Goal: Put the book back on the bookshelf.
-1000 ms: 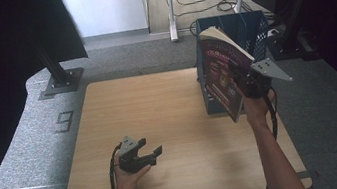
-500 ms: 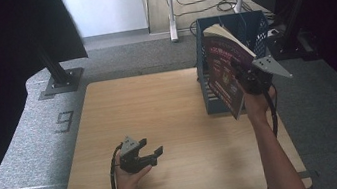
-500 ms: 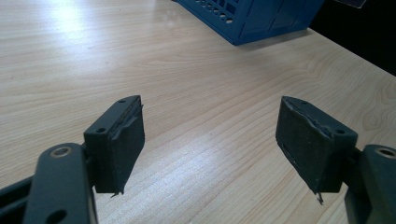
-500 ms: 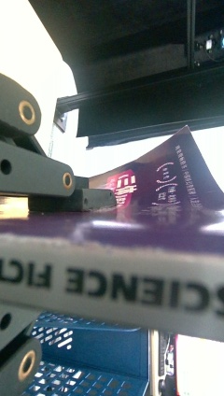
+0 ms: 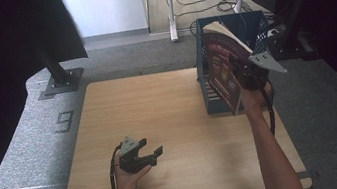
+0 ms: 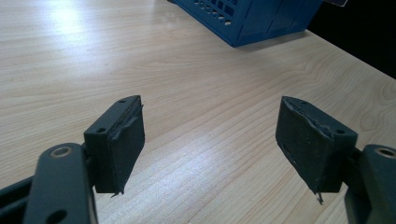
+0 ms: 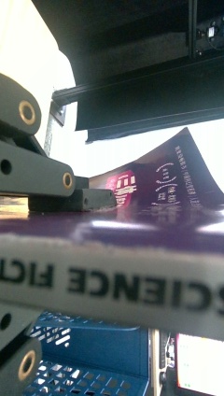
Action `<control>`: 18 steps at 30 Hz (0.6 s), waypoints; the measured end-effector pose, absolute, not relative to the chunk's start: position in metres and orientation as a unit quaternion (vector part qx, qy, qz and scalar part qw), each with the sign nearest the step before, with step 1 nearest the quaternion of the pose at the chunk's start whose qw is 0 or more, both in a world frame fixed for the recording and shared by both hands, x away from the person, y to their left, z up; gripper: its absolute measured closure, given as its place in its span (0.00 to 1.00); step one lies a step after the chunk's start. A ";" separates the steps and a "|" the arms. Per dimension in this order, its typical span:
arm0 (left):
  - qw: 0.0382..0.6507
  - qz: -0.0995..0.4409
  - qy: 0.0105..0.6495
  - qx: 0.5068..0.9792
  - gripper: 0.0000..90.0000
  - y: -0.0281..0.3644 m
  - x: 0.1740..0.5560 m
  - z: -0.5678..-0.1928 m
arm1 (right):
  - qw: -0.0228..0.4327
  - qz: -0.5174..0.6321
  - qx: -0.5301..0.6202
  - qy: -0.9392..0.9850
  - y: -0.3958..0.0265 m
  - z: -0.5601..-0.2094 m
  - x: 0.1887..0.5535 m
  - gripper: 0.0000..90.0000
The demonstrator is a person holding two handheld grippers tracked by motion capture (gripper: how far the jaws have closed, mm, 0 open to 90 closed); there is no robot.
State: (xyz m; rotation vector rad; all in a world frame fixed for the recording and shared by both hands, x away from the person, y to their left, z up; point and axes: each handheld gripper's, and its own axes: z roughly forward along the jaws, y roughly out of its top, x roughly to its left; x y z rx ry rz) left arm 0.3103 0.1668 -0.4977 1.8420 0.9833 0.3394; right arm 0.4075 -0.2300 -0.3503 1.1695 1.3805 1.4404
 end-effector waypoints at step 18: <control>0.494 0.142 0.404 0.757 0.26 0.169 0.310 -0.496 | 0.402 0.563 0.477 0.542 -0.226 -0.351 0.426 0.91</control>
